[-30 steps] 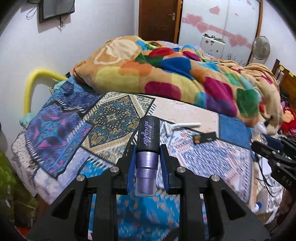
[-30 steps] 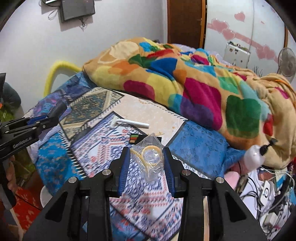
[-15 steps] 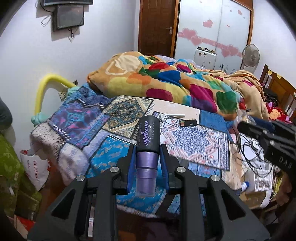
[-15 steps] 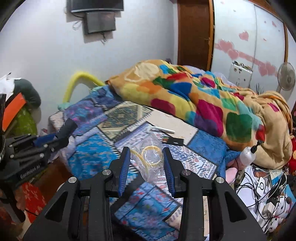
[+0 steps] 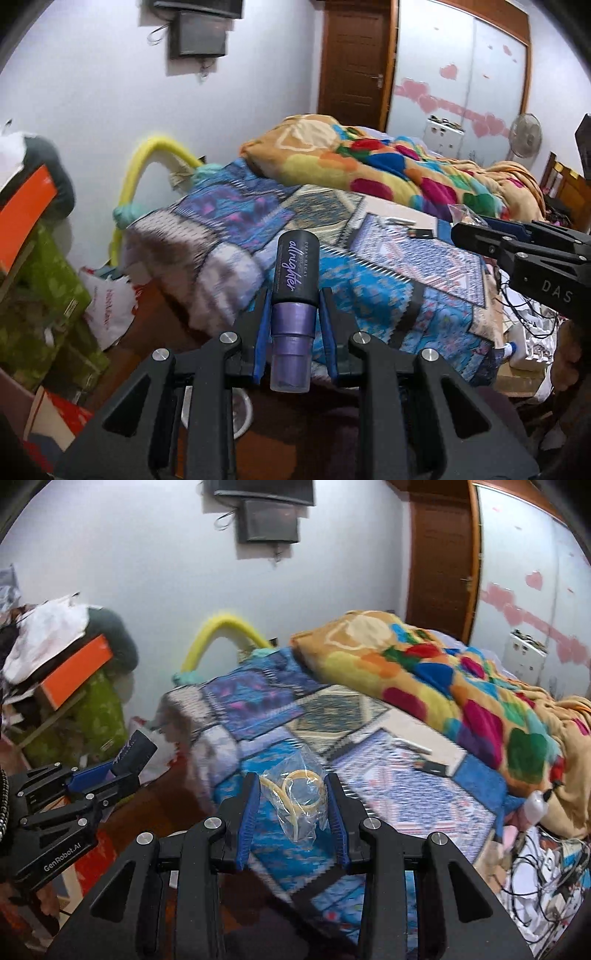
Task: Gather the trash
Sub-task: 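Carry the purple cylinder and clear bag with both grippers over the bin, then open the right gripper over the bin while the left gripper releases the cylinder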
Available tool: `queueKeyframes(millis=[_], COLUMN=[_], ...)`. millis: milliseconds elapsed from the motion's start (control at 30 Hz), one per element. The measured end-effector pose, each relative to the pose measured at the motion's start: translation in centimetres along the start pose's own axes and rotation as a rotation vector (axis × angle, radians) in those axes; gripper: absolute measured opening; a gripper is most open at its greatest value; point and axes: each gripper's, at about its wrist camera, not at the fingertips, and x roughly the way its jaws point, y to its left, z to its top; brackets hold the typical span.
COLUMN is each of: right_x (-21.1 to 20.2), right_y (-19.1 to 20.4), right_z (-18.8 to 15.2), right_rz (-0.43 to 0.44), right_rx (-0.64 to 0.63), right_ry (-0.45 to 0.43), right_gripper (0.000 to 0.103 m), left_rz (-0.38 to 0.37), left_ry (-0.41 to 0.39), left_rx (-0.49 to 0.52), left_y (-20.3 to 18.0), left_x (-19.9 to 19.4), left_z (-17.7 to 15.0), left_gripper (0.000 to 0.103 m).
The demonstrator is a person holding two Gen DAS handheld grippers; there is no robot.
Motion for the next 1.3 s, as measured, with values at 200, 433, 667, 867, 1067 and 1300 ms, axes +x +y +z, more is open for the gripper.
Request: queueKeyframes(millis=[200, 433, 667, 867, 1067, 1300], right_x=[3.0, 7.0, 11.2, 15.2, 18.6, 21.3], right_y=[4.7, 10.3, 14.8, 18.0, 20.4, 20.9], right_z=[-0.4, -1.6, -3.2, -4.6, -4.7, -4.2], right_rz=[0.086, 0.168, 0.23, 0.299, 0.387, 0.425], right_rx=[-0.038, -0.088, -0.142, -0.161, -0.156, -0.127], right_ry=[0.052, 0.14, 0.246, 0.348, 0.422, 0.489], right_gripper=[0.032, 0.032, 0.032, 0.032, 0.033, 0.054], left_rz=[0.106, 0.163, 0.188, 0.208, 0.227, 0.211], left_ry=[0.024, 0.073, 0.142, 0.221, 0.283, 0.321], left_rx=[-0.032, -0.105, -0.214, -0.276, -0.338, -0.39], left_y=[5.3, 10.7, 15.6, 18.7, 20.7, 21.5], left_x=[-0.7, -0.1, 1.9, 4.4, 6.9, 9.4], left_z=[-2.8, -6.4, -10.2, -13.4, -15.5, -16.2], left_gripper=[0.025, 0.025, 0.025, 0.025, 0.025, 0.025])
